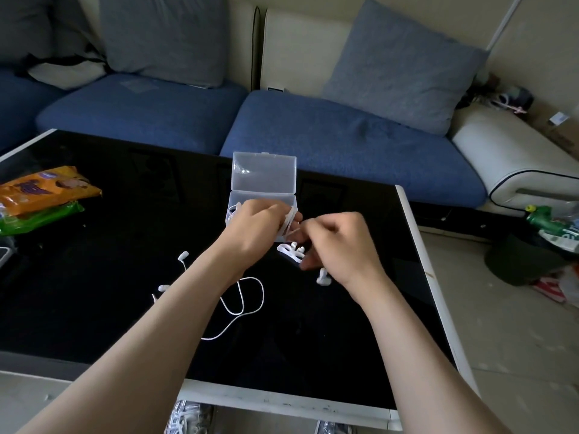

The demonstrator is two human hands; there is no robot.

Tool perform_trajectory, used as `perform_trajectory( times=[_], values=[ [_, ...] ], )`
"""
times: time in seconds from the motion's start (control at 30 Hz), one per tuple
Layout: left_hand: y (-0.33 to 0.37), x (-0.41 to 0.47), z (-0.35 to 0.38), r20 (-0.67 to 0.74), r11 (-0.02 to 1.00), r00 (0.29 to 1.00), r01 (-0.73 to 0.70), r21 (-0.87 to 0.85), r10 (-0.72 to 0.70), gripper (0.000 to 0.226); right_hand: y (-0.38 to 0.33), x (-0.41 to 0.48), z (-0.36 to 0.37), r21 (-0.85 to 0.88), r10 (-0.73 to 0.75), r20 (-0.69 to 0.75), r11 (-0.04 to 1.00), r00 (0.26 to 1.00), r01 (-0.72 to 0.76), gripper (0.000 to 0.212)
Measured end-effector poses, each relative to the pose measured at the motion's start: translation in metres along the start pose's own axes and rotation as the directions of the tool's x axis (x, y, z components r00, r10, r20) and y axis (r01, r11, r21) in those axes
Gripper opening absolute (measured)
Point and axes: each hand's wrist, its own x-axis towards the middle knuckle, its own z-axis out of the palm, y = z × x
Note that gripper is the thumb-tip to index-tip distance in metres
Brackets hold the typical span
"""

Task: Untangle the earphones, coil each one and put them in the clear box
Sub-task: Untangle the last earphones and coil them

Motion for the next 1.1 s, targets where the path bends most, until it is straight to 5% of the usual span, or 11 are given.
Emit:
perform_trajectory(
  times=[0.1, 0.27, 0.47, 0.67, 0.83, 0.97, 1.1],
  values=[
    [0.003, -0.004, 0.002, 0.150, 0.996, 0.988, -0.034, 0.079, 0.022, 0.034, 0.005, 0.004, -0.005, 0.020, -0.058, -0.160, 0.998, 0.985, 0.062, 0.029],
    [0.013, -0.010, 0.006, 0.342, 0.992, 0.940, 0.058, -0.115, -0.016, 0.035, 0.010, 0.006, -0.012, 0.082, 0.009, -0.246, 0.997, 0.969, 0.011, 0.034],
    [0.012, -0.009, 0.007, 0.300, 0.949, 0.954, 0.090, -0.301, 0.004, 0.032, 0.009, 0.006, -0.006, 0.186, 0.129, -0.029, 0.975, 0.991, -0.121, 0.043],
    [0.009, -0.002, 0.005, 0.122, 0.898, 0.992, 0.072, -0.434, -0.020, 0.026, 0.008, 0.003, 0.005, 0.094, 0.186, 0.124, 0.976, 0.975, -0.198, 0.037],
    [0.004, 0.000, 0.004, -0.006, 0.960, 1.000, -0.019, -0.281, 0.018, 0.027, 0.003, 0.000, 0.013, 0.294, 0.247, 0.203, 0.908, 0.948, -0.299, 0.022],
    [0.002, -0.002, 0.008, -0.003, 0.989, 0.999, -0.041, -0.141, 0.041, 0.030, -0.004, 0.002, 0.022, 0.585, 0.271, 0.292, 0.709, 0.917, -0.395, 0.024],
    [-0.004, 0.000, 0.010, 0.106, 0.988, 0.987, -0.134, 0.082, 0.125, 0.030, -0.003, 0.008, 0.018, 0.558, 0.270, 0.214, 0.755, 0.939, -0.345, 0.022]
  ],
)
